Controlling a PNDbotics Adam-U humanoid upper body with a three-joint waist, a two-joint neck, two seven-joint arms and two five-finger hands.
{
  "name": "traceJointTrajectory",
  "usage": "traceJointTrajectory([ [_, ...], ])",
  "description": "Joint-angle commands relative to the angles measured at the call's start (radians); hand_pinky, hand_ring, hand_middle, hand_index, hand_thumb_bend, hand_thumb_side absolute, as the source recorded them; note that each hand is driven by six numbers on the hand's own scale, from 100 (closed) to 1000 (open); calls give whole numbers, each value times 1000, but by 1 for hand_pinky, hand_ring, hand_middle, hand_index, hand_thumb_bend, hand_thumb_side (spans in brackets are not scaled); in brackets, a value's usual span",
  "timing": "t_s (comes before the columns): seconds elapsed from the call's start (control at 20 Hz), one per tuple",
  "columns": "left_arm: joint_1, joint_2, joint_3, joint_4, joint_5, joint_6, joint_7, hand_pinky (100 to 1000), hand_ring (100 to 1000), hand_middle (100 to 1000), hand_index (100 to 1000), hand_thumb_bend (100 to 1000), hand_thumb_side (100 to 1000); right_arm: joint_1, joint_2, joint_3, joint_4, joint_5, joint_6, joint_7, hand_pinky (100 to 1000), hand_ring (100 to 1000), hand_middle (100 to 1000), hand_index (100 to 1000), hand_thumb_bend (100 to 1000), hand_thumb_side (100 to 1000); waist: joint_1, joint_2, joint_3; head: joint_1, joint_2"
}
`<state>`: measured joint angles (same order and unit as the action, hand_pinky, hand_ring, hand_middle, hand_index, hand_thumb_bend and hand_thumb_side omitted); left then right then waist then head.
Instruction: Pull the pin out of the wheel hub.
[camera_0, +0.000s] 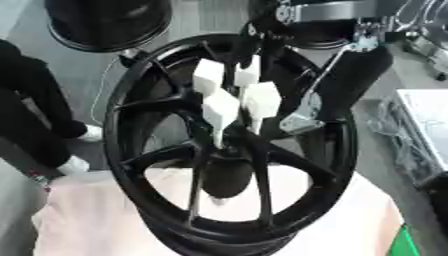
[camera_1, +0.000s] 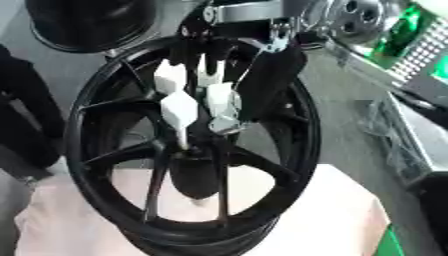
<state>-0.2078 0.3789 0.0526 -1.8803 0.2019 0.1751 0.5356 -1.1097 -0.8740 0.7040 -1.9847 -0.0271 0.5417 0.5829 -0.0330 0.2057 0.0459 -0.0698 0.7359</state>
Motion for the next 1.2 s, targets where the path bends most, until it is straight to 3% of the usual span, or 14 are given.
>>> traceJointTrajectory([
  [0.05, -10, 19, 4, -13, 2, 0, -2, 681, 698, 690, 765, 302, 745, -7, -4, -6, 20, 29, 5, -1, 779, 681, 704, 790, 556, 218, 3, -10, 3, 5, -7],
  [0.6, -14, 16, 3, -14, 2, 0, -6, 681, 700, 691, 760, 299, 746, 25, -1, -3, 101, 96, -56, -19, 776, 693, 683, 770, 550, 203, 2, -2, 7, 11, -12],
  [1.2, -17, 14, 2, -14, 2, 3, -10, 681, 702, 692, 758, 297, 749, 45, 2, -3, 150, 117, -86, -23, 782, 708, 673, 760, 515, 196, 5, 5, 7, 11, -15],
])
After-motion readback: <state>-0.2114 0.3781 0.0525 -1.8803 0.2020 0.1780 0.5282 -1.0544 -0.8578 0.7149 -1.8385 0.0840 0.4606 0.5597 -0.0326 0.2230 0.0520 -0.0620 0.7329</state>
